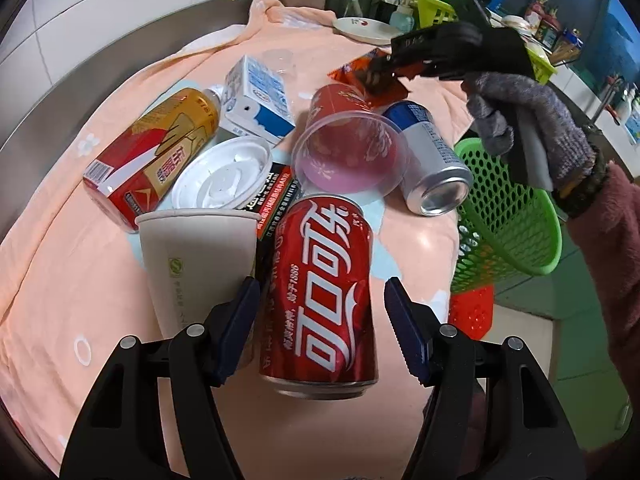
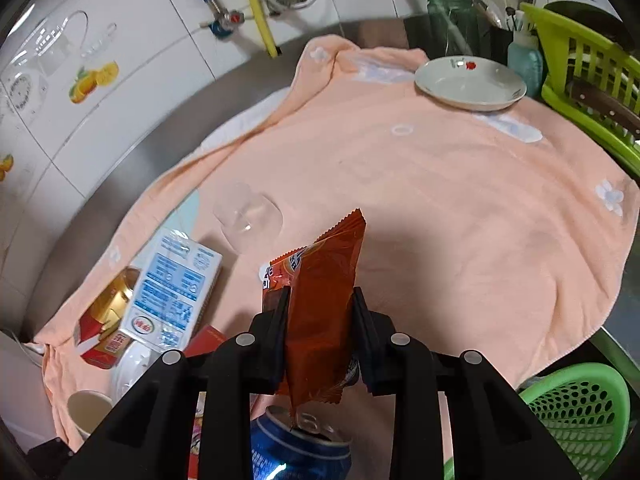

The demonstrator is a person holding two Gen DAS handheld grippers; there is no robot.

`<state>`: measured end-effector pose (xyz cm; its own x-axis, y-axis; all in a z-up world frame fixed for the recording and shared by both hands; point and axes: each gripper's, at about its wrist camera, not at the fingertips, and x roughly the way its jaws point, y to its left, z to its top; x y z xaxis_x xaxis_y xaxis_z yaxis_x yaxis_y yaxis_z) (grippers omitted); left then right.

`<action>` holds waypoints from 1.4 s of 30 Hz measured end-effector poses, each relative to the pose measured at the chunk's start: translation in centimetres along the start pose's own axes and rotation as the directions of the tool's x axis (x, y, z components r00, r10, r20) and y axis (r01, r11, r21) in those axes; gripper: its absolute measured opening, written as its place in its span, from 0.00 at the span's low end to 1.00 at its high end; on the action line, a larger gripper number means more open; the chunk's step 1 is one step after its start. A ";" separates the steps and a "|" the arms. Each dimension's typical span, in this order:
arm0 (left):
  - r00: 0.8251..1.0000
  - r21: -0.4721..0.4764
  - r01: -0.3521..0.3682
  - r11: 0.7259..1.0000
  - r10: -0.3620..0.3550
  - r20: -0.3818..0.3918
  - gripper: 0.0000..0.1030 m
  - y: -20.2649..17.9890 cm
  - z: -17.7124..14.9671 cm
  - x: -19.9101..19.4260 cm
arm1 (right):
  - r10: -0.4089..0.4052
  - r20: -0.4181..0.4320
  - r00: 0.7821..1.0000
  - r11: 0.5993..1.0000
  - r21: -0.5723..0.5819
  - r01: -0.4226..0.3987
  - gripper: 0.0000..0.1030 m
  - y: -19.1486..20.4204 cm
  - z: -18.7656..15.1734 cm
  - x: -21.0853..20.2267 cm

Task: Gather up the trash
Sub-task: 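Drop the orange packet into the basket with the right gripper while the left gripper lifts the Coca-Cola can, then lower the red Coca-Cola can into the green basket and open the left gripper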

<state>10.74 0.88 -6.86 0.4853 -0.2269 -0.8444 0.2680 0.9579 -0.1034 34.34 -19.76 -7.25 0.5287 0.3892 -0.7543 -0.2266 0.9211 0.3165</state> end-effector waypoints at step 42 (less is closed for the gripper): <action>0.996 0.094 0.055 0.994 -0.061 0.063 0.57 -4.4 1.3 -3.1 | -0.315 -0.021 0.949 0.938 0.145 0.314 0.59 -16.3 -17.0 -11.2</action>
<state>9.15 -2.87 -3.04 0.5198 -0.2955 -0.8016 0.3710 0.9233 -0.0998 18.23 -39.25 -13.70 0.5558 0.0794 -0.8275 0.0720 0.9871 0.1431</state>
